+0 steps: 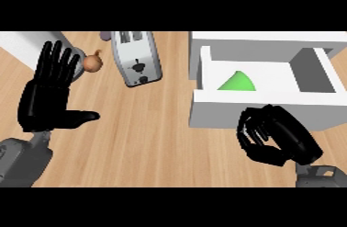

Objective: Pick up the cup, place it into the drawer and close the drawer

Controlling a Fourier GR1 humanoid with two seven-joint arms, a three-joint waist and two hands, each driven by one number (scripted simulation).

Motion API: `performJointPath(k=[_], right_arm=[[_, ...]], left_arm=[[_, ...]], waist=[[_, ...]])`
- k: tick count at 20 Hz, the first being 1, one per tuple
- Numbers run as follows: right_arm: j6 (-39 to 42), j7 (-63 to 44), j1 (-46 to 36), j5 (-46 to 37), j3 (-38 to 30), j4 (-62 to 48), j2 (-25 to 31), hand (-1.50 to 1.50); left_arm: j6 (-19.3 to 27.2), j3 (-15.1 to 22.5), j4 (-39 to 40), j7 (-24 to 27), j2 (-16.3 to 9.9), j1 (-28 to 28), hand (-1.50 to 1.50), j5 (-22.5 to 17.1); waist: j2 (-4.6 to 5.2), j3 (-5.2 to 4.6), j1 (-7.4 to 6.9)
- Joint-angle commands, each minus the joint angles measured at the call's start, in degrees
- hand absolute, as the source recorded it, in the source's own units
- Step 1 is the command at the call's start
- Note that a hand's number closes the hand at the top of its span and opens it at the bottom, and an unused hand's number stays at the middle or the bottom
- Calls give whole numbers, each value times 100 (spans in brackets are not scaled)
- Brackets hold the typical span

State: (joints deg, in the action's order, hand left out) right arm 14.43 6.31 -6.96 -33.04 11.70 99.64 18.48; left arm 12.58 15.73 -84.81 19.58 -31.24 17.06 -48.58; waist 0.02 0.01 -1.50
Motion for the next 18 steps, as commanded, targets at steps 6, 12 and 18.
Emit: performJointPath(k=[6, 12, 18], right_arm=[[-709, 461, -1152, -1113, 202, -2431, -515, -150], [-1158, 997, -1605, -1476, -8, -4009, -615, -150], [-1481, 1630, -2836, -1308, -684, -5859, -766, -150]], left_arm=[[-841, -696, -37, 49, -167, -726, -150, 3], [-1285, -1046, -158, 135, -122, -1202, -150, 79], [-1507, -1331, -390, -101, -131, -1427, -150, 83]], waist=[[12, 0, 56], [10, 2, 57], [23, 5, 6]])
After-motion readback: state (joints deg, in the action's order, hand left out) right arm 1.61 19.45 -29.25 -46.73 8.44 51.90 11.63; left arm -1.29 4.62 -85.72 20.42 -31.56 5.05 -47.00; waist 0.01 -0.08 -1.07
